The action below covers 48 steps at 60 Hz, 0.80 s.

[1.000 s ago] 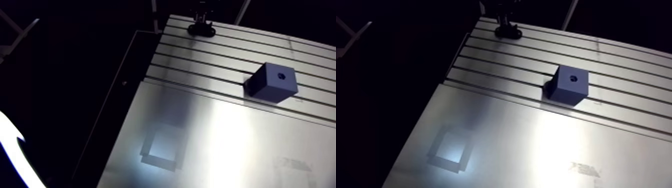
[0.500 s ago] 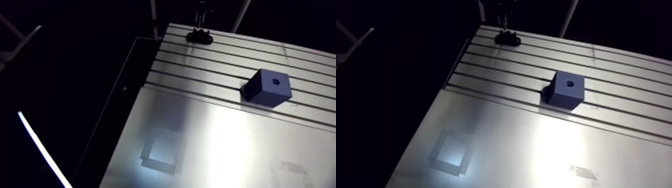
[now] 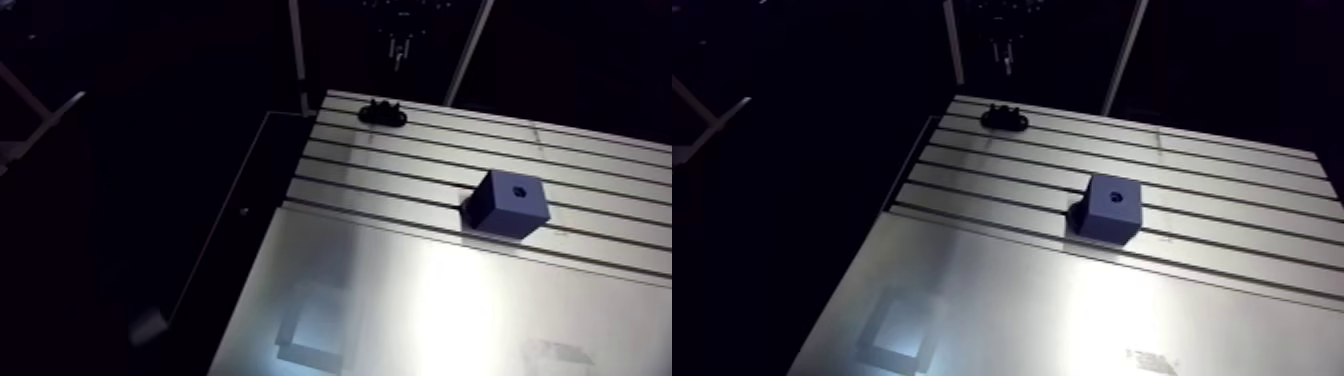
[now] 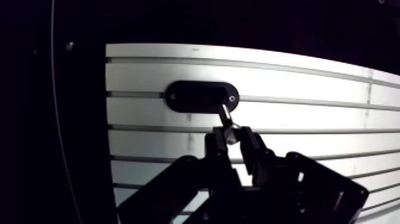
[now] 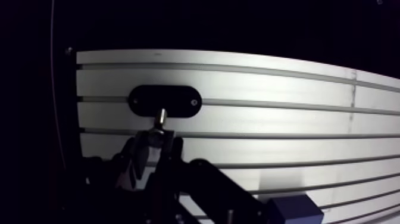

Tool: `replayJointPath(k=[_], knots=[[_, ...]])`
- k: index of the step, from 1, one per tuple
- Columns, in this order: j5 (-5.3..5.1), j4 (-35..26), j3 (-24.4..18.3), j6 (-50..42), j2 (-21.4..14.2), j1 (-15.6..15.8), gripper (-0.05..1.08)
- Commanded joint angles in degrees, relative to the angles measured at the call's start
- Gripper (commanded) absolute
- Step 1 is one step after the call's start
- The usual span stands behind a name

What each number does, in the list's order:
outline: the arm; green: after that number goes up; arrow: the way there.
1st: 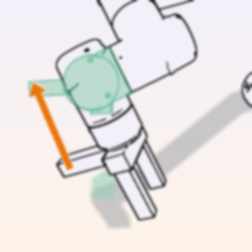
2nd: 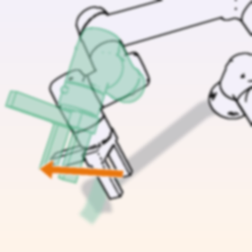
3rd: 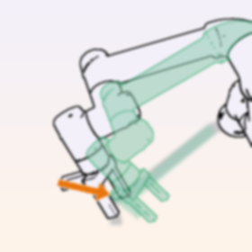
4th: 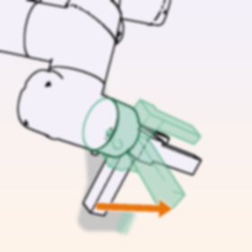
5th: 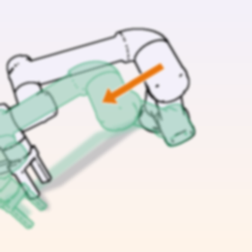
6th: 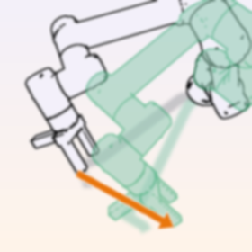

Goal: Pick up the M10 bolt and insert it into the hex recess until seated.

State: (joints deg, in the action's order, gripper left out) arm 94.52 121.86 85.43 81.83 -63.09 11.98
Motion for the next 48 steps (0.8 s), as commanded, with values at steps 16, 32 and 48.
replayJointPath(k=[16, 32, 48], knots=[[-2.11, -15.84, -4.15, 12.14, -7.64, -0.53, 0.89], [-1.92, -23.31, -5.73, 24.82, -10.28, -3.47, 0.90], [-1.65, -30.75, -4.57, 38.54, -13.03, -7.72, 0.90]])
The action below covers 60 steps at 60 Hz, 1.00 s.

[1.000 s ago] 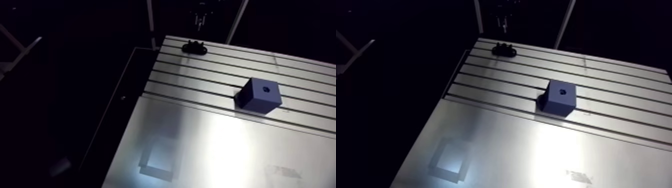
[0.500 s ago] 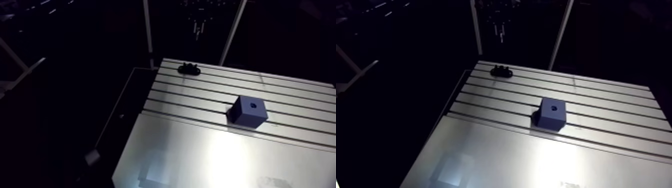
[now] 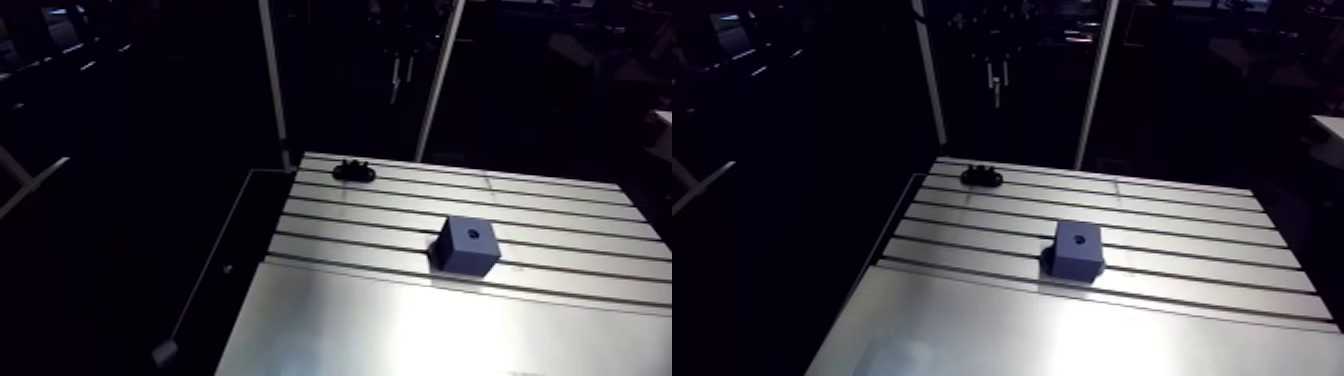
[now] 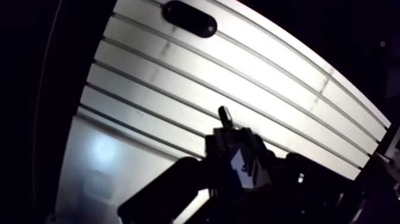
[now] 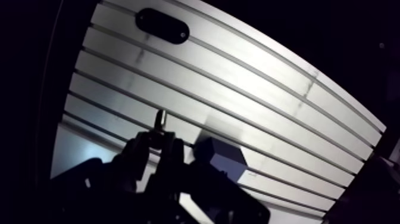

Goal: Pick up the M10 bolt and insert it into the hex recess until seated.

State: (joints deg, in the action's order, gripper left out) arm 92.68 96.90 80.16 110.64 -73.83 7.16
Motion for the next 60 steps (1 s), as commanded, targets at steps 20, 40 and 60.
replayJointPath(k=[20, 40, 60], knots=[[0.76, -11.27, 3.48, 10.97, -5.48, -4.16, 0.91], [4.28, -10.57, 9.26, 11.13, -9.24, -4.73, 0.96], [4.66, -1.88, 15.31, 15.72, -10.13, -10.55, 0.98]])
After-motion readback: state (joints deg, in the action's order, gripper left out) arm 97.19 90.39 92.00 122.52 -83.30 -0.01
